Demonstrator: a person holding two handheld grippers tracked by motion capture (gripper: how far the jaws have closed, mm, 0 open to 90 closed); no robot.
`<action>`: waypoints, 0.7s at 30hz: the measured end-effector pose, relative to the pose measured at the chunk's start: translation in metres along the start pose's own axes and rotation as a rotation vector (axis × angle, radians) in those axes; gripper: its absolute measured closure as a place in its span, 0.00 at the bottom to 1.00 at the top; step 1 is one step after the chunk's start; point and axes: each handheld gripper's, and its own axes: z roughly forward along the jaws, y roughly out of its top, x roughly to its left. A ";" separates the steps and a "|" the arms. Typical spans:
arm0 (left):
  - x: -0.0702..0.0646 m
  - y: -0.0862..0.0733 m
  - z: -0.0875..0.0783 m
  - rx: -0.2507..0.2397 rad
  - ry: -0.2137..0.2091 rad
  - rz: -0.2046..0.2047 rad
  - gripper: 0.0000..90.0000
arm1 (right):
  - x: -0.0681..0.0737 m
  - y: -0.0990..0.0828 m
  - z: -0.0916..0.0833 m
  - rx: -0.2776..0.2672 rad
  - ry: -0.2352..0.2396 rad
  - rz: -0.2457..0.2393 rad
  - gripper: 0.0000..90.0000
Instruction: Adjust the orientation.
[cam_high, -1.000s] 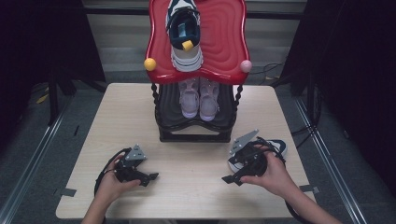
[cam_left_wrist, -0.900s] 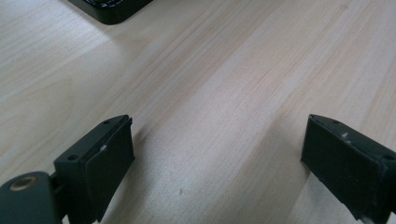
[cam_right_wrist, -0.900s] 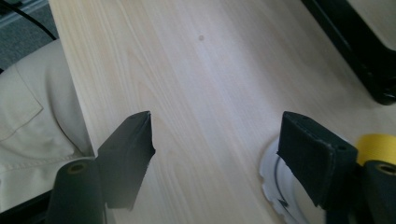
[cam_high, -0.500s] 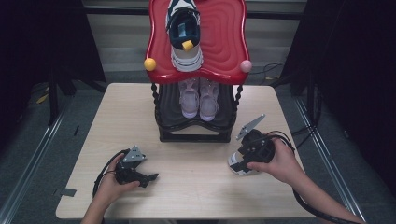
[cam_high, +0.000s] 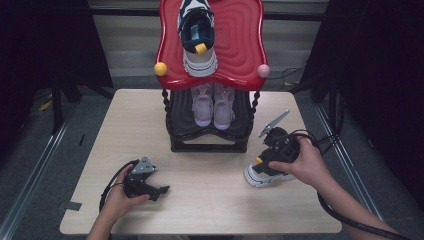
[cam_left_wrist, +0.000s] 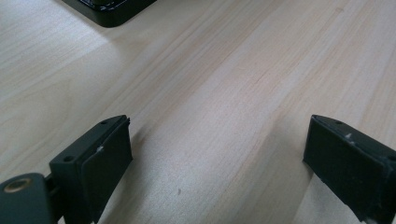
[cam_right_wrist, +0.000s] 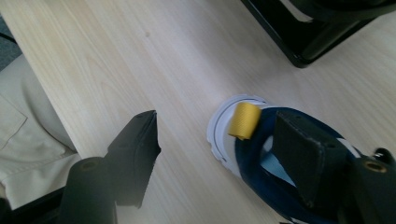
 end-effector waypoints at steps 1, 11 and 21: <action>0.000 0.000 0.000 0.000 0.000 0.000 0.08 | -0.001 0.000 -0.001 0.004 -0.009 0.004 0.35; 0.000 0.000 0.000 0.000 0.000 0.000 0.08 | -0.014 -0.002 -0.003 0.046 -0.019 0.079 0.38; 0.000 0.000 0.000 0.000 0.000 0.000 0.08 | -0.022 -0.008 0.028 0.067 0.020 0.129 0.43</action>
